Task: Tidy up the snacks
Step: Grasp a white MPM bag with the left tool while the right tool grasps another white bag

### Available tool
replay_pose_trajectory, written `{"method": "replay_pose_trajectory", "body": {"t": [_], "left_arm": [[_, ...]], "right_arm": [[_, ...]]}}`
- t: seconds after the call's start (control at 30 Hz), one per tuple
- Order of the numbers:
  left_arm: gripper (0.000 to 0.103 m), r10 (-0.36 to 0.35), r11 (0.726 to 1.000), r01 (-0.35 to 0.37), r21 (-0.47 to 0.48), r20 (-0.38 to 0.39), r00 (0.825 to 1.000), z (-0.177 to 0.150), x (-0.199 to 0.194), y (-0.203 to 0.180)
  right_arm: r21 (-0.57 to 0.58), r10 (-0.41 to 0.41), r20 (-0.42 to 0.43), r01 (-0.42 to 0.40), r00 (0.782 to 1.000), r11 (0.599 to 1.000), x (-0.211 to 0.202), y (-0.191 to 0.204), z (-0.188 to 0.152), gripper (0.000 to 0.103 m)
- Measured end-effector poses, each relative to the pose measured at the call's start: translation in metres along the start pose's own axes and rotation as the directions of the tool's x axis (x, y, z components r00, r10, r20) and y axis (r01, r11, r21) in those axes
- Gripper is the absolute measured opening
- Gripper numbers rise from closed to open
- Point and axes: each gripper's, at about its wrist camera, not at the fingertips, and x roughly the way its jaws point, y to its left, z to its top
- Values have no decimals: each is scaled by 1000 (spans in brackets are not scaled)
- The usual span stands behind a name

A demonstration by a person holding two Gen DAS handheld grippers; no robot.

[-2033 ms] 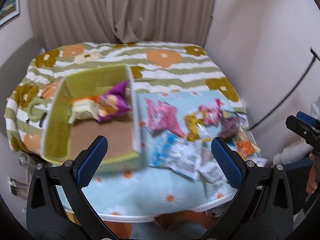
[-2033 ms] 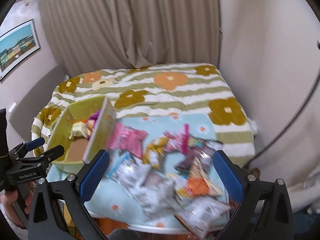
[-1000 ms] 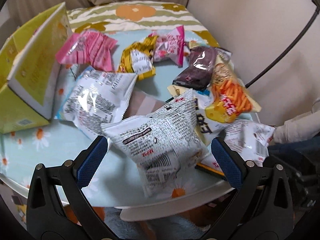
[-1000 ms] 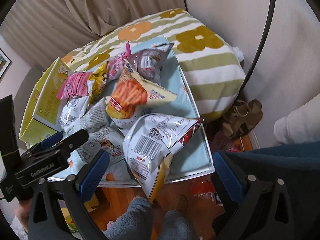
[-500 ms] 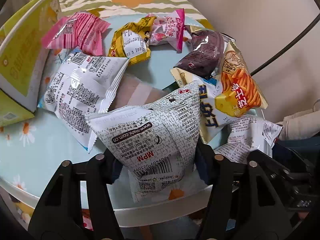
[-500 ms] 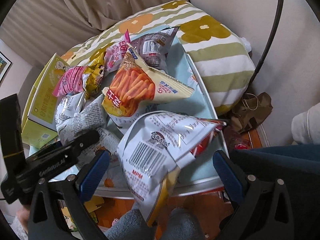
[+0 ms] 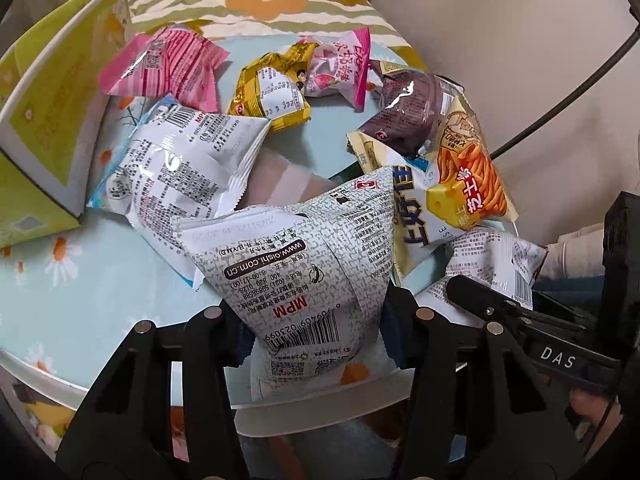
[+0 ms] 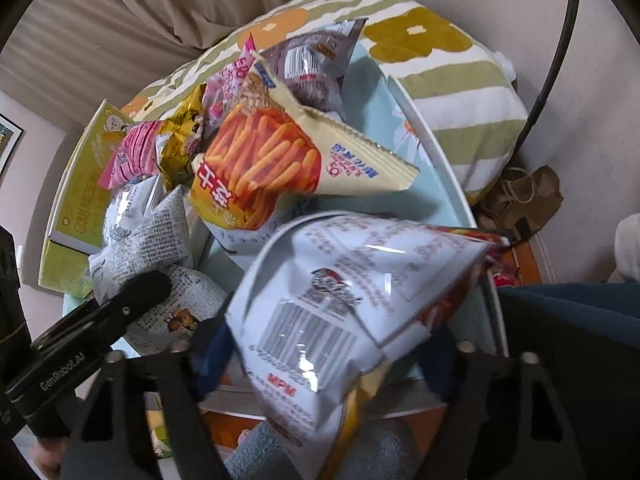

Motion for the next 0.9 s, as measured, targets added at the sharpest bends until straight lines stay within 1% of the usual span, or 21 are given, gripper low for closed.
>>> {"method": "replay_pose_trajectory", "body": {"t": [0.1,0.23,0.33,0.53,0.73,0.9], "left_arm": [[46,-11,1000,11,-8,5,1000,1,-6,3],[46,-23,1000,24,-16,16,1000,2,-18,5],[46,-33,999,33,-17,31,999,7,-29,4],[46,-37,999,38,-8,83,996,15,-60,7],[46,-34,999,37,-16,149,988,30,-93,22],[46,-14,999,21,-31,214,977,49,-125,46]], "right_arm": [[-2,4,9,-4,1000,1000,-6,1,-2,60],[-3,-7,31,7,999,1000,-19,2,-4,60],[3,-1,41,1,999,1000,-33,5,-7,60],[-7,-7,79,8,997,1000,-62,18,-9,59],[-64,4,152,6,988,998,-92,46,4,60],[-127,42,204,-16,978,992,-103,85,23,59]]}}
